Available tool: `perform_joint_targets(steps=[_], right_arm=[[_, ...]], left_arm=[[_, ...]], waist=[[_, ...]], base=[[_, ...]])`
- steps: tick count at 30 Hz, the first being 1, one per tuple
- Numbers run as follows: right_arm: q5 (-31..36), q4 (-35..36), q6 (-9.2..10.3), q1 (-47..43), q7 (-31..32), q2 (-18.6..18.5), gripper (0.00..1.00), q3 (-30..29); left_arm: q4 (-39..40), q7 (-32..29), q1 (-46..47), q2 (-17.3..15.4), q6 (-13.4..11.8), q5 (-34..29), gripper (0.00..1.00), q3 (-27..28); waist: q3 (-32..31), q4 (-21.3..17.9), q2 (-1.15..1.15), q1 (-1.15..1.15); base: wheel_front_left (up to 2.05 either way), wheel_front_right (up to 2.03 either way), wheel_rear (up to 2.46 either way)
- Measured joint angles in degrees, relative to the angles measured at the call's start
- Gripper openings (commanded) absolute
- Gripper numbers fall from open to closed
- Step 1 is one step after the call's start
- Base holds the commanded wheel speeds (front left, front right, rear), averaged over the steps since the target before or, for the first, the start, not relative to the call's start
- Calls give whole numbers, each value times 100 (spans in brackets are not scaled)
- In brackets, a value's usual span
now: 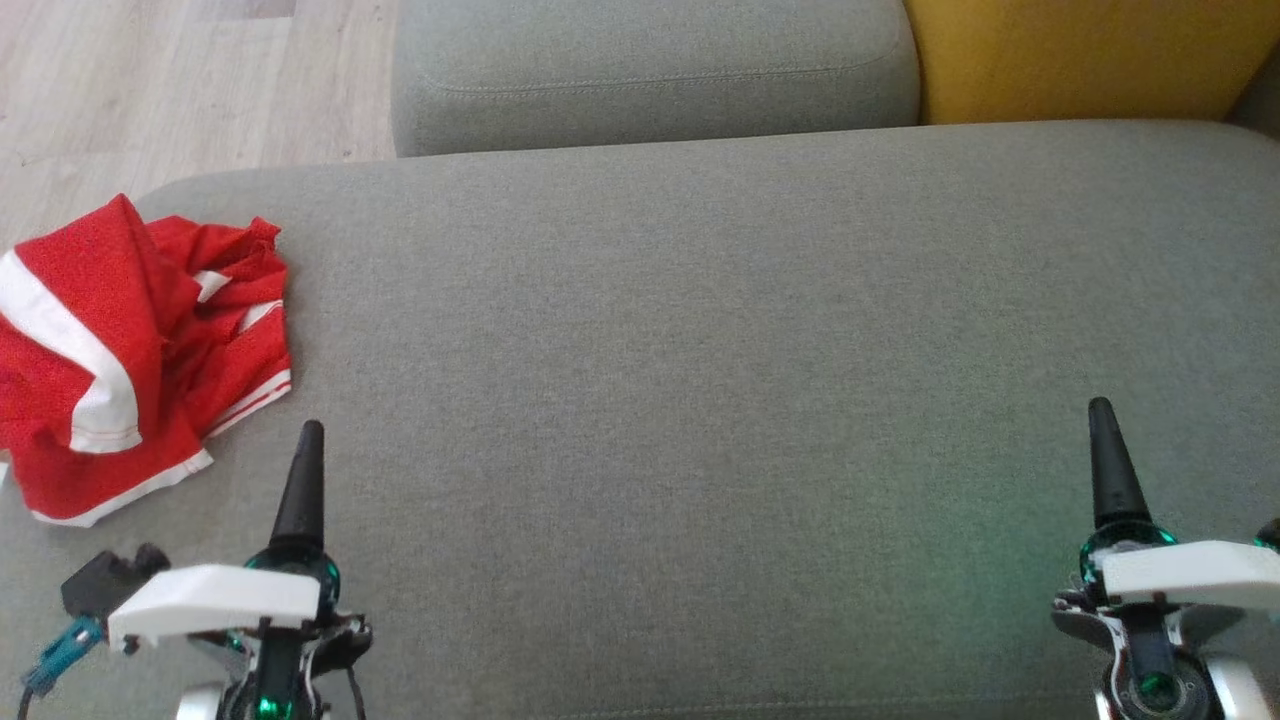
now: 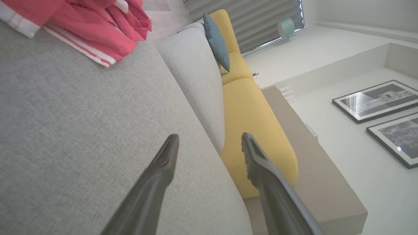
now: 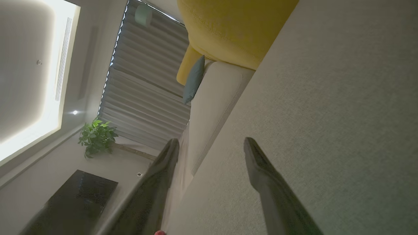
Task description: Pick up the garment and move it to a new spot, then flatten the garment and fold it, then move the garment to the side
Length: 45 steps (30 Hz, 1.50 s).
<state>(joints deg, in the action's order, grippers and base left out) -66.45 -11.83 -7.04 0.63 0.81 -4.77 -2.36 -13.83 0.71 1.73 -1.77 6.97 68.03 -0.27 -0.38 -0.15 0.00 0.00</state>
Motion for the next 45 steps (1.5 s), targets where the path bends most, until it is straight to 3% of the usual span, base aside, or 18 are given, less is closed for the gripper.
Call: perform_joint_targets(steps=[9,45], right_arm=[[911,160,0,3,-140,-102,100,163],[3368,310,0,-1,-401,-131,100,530]], left_arm=[[93,166,3,-14,-8,-870,100,-103],[241,704,-4,-118,-249,-3643,100,-446]], waist=[[-8,-18,0,0],[-38,-77,0,0]], base=[[0,0,0],[0,0,0]])
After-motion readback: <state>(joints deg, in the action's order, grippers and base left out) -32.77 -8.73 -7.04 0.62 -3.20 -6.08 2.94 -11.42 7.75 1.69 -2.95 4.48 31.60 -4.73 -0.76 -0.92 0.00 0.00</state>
